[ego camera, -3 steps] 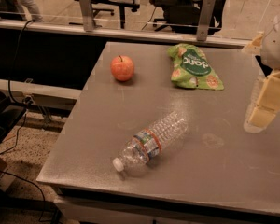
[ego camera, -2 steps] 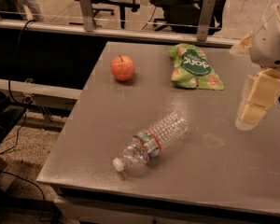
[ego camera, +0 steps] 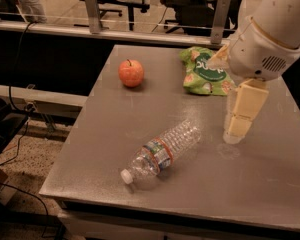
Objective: Pick water bottle
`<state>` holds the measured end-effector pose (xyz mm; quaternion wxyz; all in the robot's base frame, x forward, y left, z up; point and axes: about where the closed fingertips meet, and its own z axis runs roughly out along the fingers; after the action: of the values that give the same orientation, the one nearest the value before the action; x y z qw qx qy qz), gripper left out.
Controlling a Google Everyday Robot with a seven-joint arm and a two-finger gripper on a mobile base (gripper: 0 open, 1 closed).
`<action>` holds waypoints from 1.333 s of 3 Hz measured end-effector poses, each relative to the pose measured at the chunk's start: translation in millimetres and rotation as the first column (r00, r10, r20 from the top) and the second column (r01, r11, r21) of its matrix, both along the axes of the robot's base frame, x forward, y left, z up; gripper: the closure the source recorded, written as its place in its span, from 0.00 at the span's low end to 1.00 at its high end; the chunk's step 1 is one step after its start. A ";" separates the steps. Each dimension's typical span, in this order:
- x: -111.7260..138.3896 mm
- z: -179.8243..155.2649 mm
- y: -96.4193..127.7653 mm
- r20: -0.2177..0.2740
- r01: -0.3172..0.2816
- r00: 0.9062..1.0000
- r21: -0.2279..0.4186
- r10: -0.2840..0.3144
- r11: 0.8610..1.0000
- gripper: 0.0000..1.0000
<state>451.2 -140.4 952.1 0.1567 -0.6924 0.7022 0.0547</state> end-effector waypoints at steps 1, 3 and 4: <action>-7.2 -17.2 32.7 -0.034 -0.102 0.994 0.022 0.102 0.995 0.00; -19.9 -33.9 62.2 -0.055 -0.212 0.975 0.023 0.213 0.977 0.00; -31.9 -44.6 75.5 -0.042 -0.294 0.955 0.011 0.294 0.956 0.00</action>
Offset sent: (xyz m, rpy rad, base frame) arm -0.0185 0.0630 -0.0365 0.0131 0.0749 0.2158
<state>419.3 -64.9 907.5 0.1334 -0.7873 0.5946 0.0938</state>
